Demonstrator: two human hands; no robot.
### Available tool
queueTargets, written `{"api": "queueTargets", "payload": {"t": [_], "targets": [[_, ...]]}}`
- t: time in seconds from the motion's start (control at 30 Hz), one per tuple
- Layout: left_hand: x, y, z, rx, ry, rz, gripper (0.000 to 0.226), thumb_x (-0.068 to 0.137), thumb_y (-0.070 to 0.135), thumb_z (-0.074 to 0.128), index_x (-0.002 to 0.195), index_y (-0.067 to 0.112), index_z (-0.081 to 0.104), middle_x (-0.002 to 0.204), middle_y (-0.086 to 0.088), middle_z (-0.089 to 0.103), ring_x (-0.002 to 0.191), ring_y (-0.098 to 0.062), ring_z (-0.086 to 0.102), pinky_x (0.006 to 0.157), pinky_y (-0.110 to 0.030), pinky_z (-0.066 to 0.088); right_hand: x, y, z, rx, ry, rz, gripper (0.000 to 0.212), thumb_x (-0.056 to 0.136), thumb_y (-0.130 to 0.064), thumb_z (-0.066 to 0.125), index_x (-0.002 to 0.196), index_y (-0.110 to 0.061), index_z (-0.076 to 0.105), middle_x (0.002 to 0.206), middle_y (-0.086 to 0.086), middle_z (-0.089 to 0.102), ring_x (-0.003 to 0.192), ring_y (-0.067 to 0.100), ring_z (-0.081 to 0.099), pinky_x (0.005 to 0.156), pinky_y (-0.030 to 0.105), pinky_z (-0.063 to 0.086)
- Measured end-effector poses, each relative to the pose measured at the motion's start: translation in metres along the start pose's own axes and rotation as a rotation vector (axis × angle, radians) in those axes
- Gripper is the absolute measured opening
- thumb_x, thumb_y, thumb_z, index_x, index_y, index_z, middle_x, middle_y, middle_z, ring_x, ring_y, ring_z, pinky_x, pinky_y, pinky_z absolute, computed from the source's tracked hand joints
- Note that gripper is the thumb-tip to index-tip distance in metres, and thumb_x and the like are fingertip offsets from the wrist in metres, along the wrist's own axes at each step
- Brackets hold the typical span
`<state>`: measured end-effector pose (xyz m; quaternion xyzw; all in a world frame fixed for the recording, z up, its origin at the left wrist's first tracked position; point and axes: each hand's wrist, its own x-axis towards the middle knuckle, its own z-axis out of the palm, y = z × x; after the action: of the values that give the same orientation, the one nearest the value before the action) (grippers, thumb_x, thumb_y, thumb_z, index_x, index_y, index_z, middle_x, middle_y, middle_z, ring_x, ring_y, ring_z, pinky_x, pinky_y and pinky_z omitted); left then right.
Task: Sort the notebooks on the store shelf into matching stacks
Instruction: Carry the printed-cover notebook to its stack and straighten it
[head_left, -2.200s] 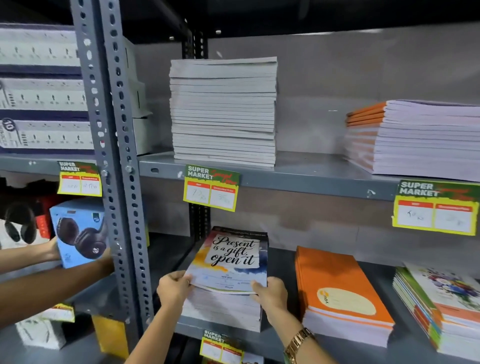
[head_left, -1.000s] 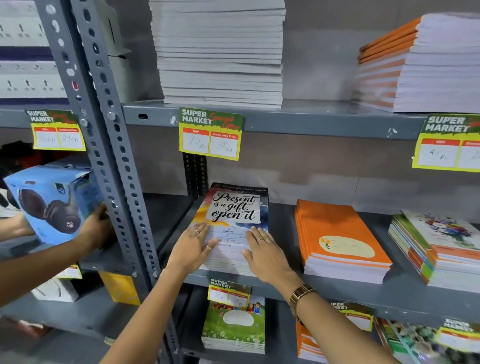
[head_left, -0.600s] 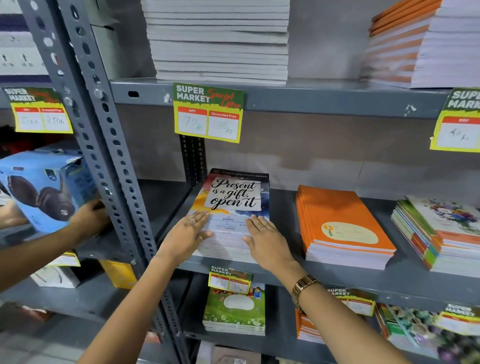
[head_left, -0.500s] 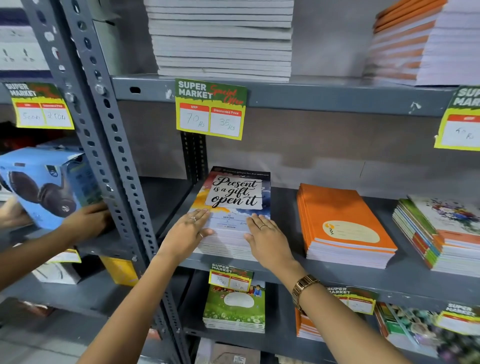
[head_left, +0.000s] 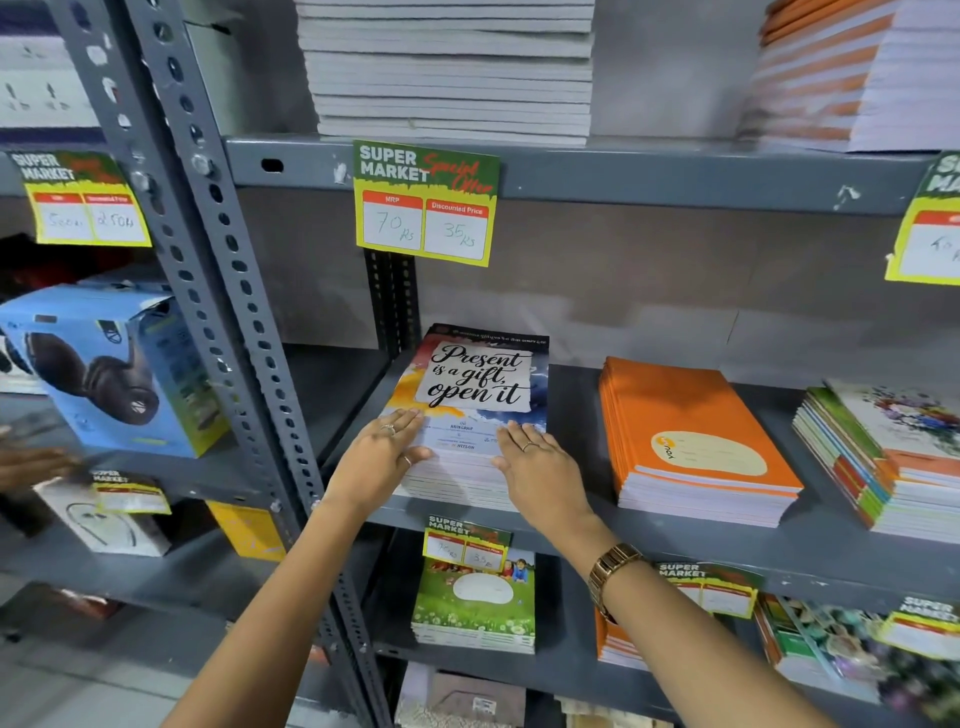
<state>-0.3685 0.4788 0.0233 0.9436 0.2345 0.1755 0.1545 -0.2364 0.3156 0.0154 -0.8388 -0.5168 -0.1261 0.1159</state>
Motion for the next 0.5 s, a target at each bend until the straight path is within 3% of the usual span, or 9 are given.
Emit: {"api": "queueTargets", "payload": {"t": [0.07, 0.13, 0.2, 0.5], "targets": [[0.0002, -0.0001, 0.0003, 0.003, 0.004, 0.004, 0.053, 0.092, 0.032, 0.051, 0.139, 0.009, 0.039, 0.15, -0.007, 0.037, 0.142, -0.02, 0.027, 0.118, -0.033, 0.02, -0.0005, -0.0005, 0.0003, -0.028, 0.012, 0.008, 0.044, 0.09, -0.028, 0.059, 0.126, -0.004, 0.057, 0.129, 0.015, 0.061, 0.121, 0.03, 0.057, 0.104, 0.04, 0.043], [0.0001, 0.0, 0.0003, 0.005, 0.01, 0.007, 0.053, 0.092, 0.031, 0.051, 0.138, 0.009, 0.039, 0.149, -0.008, 0.038, 0.142, -0.021, 0.027, 0.118, -0.033, 0.02, -0.0004, -0.0011, 0.0005, -0.091, 0.005, 0.015, 0.044, 0.072, -0.033, 0.079, 0.107, -0.008, 0.071, 0.106, 0.01, 0.074, 0.1, 0.024, 0.07, 0.086, 0.035, 0.056], [-0.0001, 0.0006, 0.0003, -0.001, 0.016, 0.009, 0.052, 0.092, 0.03, 0.052, 0.138, 0.008, 0.04, 0.149, -0.009, 0.038, 0.142, -0.022, 0.027, 0.118, -0.033, 0.019, -0.0006, -0.0012, 0.0018, -0.125, 0.047, 0.01, 0.046, 0.059, -0.037, 0.086, 0.096, -0.01, 0.076, 0.093, 0.005, 0.078, 0.087, 0.02, 0.074, 0.074, 0.031, 0.059], [-0.0015, 0.0016, -0.0007, -0.004, 0.025, 0.016, 0.052, 0.092, 0.029, 0.053, 0.137, 0.008, 0.041, 0.148, -0.011, 0.038, 0.142, -0.024, 0.027, 0.117, -0.034, 0.02, -0.0004, -0.0004, 0.0044, -0.124, 0.098, 0.018, 0.047, 0.056, -0.038, 0.088, 0.093, -0.011, 0.077, 0.091, 0.004, 0.078, 0.085, 0.019, 0.075, 0.072, 0.031, 0.06]]}}
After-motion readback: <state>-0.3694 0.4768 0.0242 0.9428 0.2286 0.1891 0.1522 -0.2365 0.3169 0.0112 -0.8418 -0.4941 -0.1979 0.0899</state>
